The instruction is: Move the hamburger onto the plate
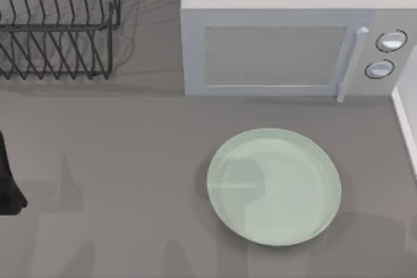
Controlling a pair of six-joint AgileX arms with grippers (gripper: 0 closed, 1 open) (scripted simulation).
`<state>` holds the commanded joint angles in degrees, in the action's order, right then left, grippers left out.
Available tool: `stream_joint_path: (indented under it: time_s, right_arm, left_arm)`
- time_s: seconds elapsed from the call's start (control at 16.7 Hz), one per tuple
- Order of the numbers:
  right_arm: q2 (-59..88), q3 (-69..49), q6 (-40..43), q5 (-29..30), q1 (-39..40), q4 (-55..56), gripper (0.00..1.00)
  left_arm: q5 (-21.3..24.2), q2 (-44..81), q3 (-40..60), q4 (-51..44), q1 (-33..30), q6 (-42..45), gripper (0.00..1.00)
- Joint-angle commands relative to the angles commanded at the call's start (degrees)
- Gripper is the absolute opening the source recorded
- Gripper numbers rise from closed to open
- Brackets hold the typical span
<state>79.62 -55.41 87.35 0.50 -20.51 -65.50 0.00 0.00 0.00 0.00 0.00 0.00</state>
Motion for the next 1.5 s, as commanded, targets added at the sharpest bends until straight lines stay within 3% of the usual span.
stream_joint_path:
  time_s: [0.36, 0.6, 1.08, 1.26, 1.5]
  right_arm:
    - [3.41, -3.16, 3.85, -0.02, 3.99, -0.31, 0.0]
    - [12.42, -12.22, 16.78, -0.22, 16.88, -1.44, 0.0]
    - [32.72, -32.76, 46.21, -1.05, 51.26, -2.7, 0.0]
    - [36.6, -37.38, 52.11, -0.96, 57.47, -2.37, 0.0]
    - [37.33, -38.28, 53.19, -0.91, 58.56, -2.28, 0.0]
  left_arm:
    - [0.0, 0.0, 0.0, 0.0, 0.0, 0.0, 1.0]
    - [0.0, 0.0, 0.0, 0.0, 0.0, 0.0, 1.0]
    - [0.0, 0.0, 0.0, 0.0, 0.0, 0.0, 1.0]
    - [0.0, 0.0, 0.0, 0.0, 0.0, 0.0, 1.0]
    - [0.0, 0.0, 0.0, 0.0, 0.0, 0.0, 1.0]
